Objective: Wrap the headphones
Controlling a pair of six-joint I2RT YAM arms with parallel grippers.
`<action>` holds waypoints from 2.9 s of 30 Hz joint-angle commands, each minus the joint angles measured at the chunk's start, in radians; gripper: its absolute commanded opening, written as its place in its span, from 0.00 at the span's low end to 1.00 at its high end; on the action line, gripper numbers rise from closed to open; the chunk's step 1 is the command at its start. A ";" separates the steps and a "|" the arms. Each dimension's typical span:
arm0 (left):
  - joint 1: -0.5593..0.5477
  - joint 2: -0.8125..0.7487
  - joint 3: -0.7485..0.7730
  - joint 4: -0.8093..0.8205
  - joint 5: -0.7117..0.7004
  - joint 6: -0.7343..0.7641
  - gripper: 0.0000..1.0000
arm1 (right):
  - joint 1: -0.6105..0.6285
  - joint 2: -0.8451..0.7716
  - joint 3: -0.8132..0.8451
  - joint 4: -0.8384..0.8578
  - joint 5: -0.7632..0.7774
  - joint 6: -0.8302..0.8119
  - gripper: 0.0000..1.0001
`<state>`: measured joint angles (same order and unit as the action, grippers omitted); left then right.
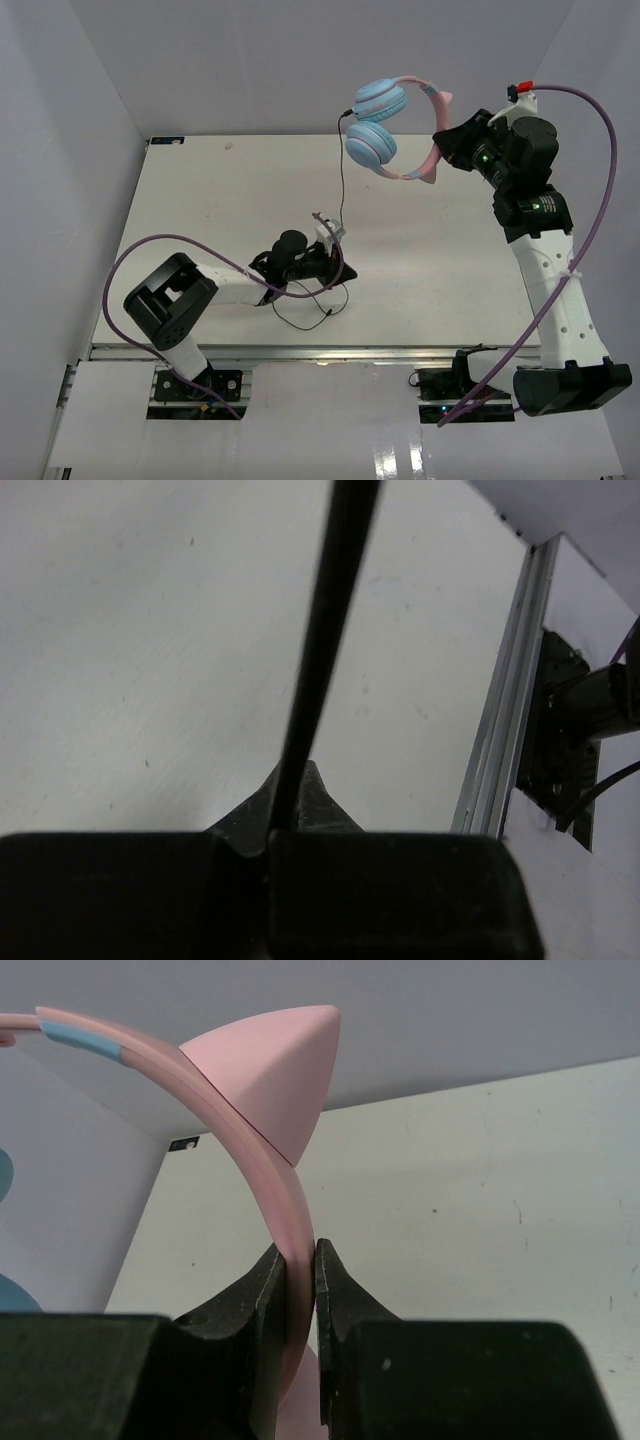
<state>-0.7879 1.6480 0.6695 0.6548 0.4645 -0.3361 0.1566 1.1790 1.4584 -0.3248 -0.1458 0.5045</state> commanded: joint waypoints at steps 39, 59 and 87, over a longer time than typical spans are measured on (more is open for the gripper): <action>-0.122 -0.205 0.794 -1.468 -0.566 0.332 0.00 | 0.434 -0.105 -0.753 0.443 0.140 -0.912 0.08; 0.062 -0.454 0.358 -0.980 -0.297 0.385 0.08 | 0.219 -0.001 -0.472 0.079 -0.727 -0.662 0.08; 0.062 -0.399 -0.120 -0.041 -0.050 -0.021 0.46 | 0.029 0.021 -0.374 0.622 -0.933 0.225 0.07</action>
<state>-0.7277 1.2111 0.5831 0.4428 0.3859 -0.3050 0.1926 1.2364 1.0565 0.1438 -1.0579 0.5290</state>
